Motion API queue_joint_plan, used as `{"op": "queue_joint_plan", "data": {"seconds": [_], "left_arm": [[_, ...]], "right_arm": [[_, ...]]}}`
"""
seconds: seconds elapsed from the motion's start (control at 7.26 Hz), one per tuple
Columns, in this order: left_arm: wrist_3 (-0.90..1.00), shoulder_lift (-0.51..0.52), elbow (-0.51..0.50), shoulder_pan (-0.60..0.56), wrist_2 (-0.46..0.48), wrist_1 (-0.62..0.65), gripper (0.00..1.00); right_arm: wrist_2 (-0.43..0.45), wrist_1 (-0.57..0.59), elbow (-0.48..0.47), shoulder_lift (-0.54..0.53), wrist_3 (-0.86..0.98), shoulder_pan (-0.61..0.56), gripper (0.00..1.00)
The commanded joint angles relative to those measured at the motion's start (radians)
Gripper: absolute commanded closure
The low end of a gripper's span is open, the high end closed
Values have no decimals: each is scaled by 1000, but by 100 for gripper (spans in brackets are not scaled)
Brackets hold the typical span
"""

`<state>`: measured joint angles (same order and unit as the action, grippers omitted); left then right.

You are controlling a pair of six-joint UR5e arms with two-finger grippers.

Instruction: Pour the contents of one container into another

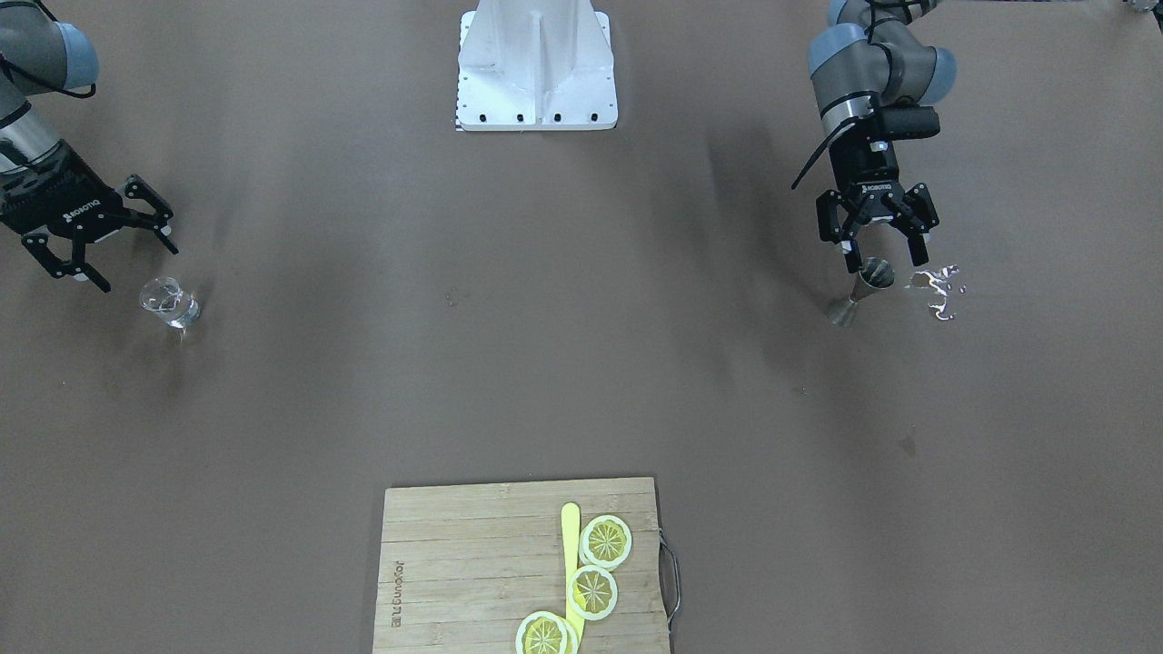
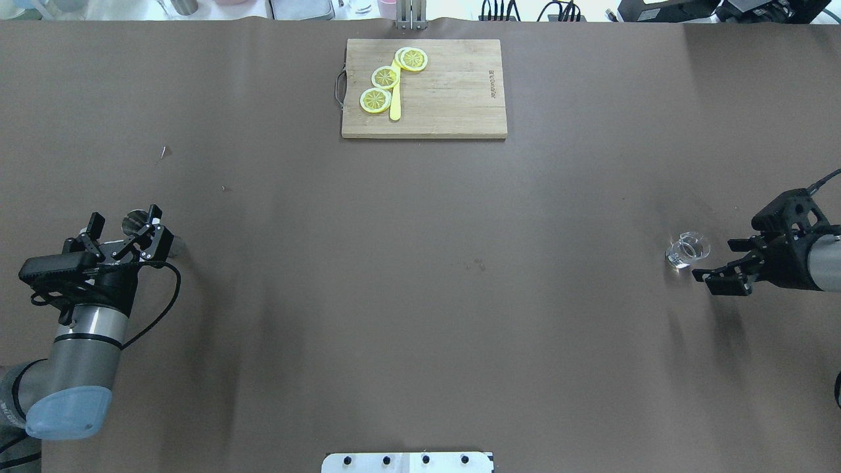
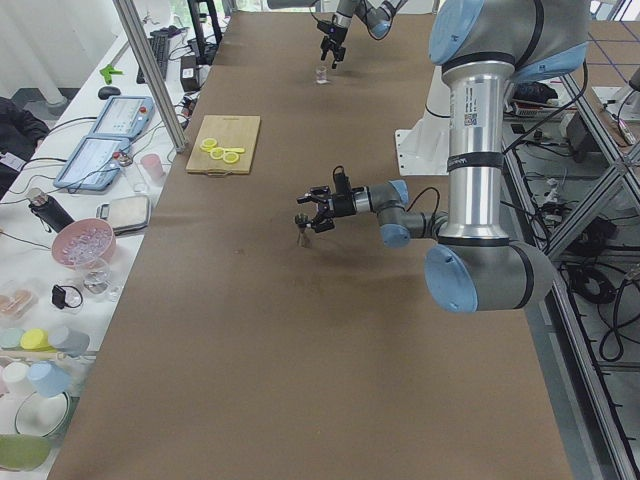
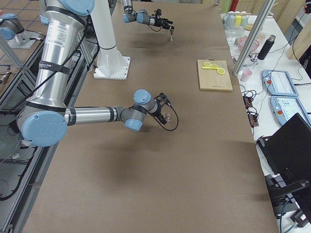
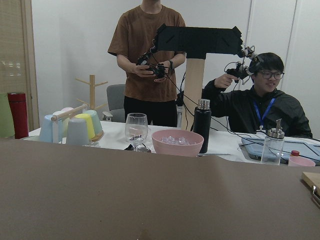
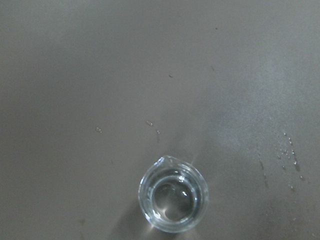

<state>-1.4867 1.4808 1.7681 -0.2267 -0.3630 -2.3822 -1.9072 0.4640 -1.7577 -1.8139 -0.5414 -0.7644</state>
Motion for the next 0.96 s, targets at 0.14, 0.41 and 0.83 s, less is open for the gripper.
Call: {"op": "queue_joint_plan", "data": {"seconds": [0.14,0.41,0.83], "left_arm": [[-30,24,-59,12,16,0,3],[-58,48,-100,13,16,1,3],[-63,95,-171,13,16,1,3]], "right_arm": [[4,-1,3,12,87,11,0],[-10,-7,38,15,121,13,0],[-12,-5,40,30,107,10,0]]}}
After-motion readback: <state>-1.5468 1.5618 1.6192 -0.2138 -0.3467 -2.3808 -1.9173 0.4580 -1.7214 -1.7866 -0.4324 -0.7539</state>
